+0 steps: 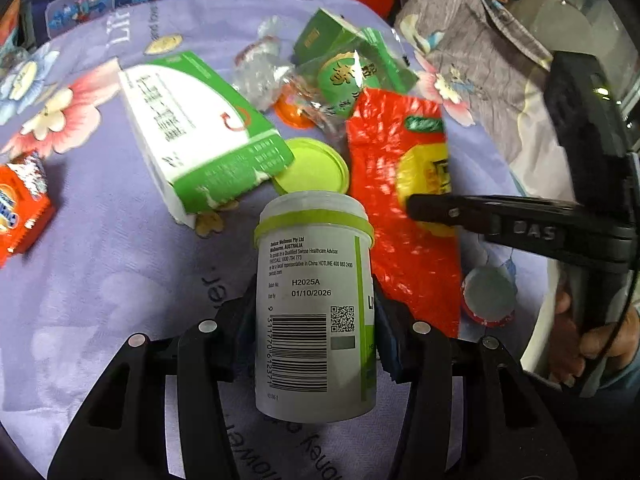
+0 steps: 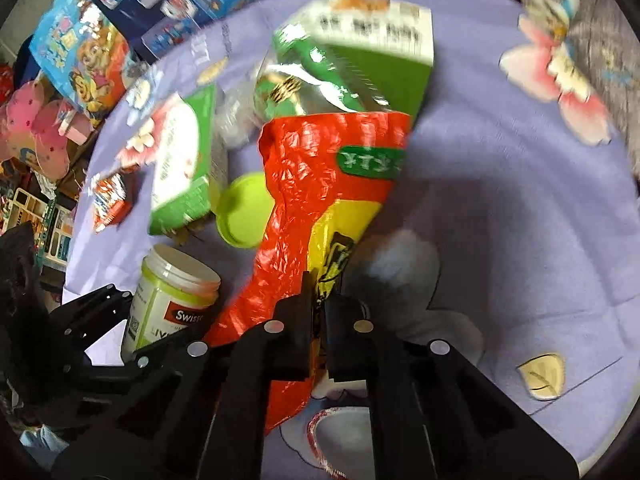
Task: Collect trash
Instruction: 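Lift red wrapper with right tool while left tool carries pill bottle toward bin, then release red wrapper and pill bottle over the teal bin from both tools, then move both tools back over the table toward the green boxes, then grasp white-green medicine box with left tool while right tool grasps green snack box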
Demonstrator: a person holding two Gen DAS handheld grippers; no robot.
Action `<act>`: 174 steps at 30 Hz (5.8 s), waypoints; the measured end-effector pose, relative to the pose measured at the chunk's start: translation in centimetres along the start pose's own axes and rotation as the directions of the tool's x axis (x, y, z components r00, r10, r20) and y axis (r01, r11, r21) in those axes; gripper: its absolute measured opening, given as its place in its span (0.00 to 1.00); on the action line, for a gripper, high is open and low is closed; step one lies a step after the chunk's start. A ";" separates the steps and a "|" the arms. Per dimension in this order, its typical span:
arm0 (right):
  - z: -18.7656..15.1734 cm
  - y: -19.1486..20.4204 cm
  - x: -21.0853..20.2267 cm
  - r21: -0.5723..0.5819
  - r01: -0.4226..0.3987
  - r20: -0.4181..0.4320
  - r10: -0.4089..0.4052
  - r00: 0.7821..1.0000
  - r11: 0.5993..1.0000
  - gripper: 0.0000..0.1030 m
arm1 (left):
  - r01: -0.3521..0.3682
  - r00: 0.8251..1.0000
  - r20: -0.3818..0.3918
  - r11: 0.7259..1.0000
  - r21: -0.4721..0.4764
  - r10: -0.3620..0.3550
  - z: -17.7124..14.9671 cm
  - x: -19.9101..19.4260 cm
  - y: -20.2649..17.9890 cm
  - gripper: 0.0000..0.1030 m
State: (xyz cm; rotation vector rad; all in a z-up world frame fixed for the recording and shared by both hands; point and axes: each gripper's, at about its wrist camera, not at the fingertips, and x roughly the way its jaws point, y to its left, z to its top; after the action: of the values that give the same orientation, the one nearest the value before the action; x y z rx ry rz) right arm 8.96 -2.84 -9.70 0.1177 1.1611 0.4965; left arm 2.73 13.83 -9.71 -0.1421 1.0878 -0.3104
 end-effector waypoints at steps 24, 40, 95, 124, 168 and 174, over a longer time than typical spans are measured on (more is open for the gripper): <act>0.2 -10.4 -15.6 0.193 0.057 0.348 -0.122 0.929 0.980 0.04 | 0.027 0.994 0.100 0.989 0.144 -0.042 6.7 -4.1 -10.9 0.50; -5.6 -28.3 -22.5 0.472 0.133 0.395 -0.344 0.852 0.872 0.04 | 0.072 0.997 0.009 0.922 0.380 -0.081 11.2 3.4 -26.7 0.50; -10.4 -41.2 -18.2 0.640 0.143 0.192 -0.337 0.922 0.755 0.73 | 0.162 0.973 -0.224 0.873 0.461 -0.062 12.1 18.6 -38.2 0.86; -0.6 -19.3 -12.1 0.305 0.142 0.158 -0.197 0.967 0.942 0.75 | -0.055 0.998 -0.025 0.994 0.096 0.058 11.1 5.6 -14.6 0.89; 7.6 -5.8 0.0 0.041 0.158 -0.036 -0.157 0.987 0.987 0.75 | -0.299 0.953 -0.037 0.909 -0.290 0.301 9.7 4.0 7.0 0.75; 8.0 -5.1 -0.8 -0.004 0.146 -0.012 -0.146 0.989 0.989 0.76 | -0.265 0.959 0.032 0.931 -0.252 0.282 9.4 0.8 5.7 0.73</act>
State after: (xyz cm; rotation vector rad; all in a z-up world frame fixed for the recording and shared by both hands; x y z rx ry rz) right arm 17.54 -6.40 -7.49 0.0264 1.1713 0.3700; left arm 12.39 18.60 -7.58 -0.2172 1.0607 0.0814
